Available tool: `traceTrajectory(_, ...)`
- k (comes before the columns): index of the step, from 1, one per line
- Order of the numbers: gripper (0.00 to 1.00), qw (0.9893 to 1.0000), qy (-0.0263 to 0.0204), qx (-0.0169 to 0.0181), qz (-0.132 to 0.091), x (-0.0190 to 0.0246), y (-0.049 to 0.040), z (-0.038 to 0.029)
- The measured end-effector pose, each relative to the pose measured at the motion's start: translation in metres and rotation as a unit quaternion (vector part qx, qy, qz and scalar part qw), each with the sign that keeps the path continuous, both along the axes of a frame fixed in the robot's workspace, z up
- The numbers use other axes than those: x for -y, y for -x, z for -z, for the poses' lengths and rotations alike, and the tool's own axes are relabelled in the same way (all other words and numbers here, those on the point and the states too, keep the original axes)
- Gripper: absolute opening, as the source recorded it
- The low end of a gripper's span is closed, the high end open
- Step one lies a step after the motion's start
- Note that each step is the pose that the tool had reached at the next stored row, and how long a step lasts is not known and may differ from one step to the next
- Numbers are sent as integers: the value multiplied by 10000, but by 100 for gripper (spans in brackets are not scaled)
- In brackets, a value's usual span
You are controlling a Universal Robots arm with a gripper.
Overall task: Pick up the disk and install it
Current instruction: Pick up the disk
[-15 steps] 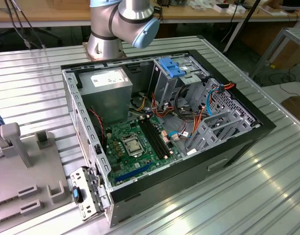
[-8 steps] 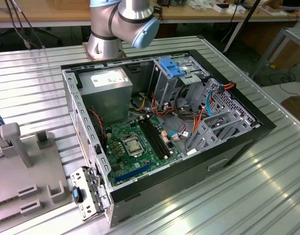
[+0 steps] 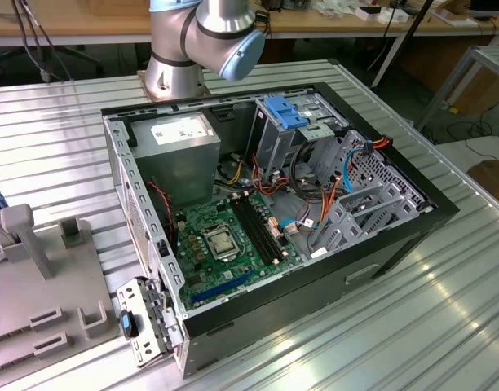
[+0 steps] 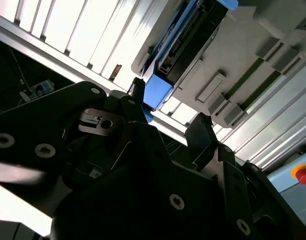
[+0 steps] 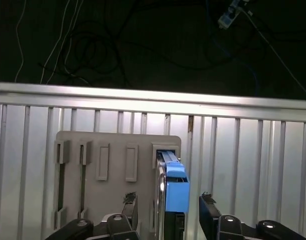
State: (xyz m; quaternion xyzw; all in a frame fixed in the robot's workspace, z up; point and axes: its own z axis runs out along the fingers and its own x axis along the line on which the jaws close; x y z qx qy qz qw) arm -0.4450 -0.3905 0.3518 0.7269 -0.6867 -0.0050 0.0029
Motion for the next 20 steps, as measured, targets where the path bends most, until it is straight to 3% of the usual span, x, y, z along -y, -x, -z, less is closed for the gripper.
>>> traceTrajectory(7,60,10000,0,2,-1,0,6,169)
traceTrajectory(14,60,10000,1,32,-1,0,5,281)
traceTrajectory(20,60,10000,11,33,-1,-4,-8,364)
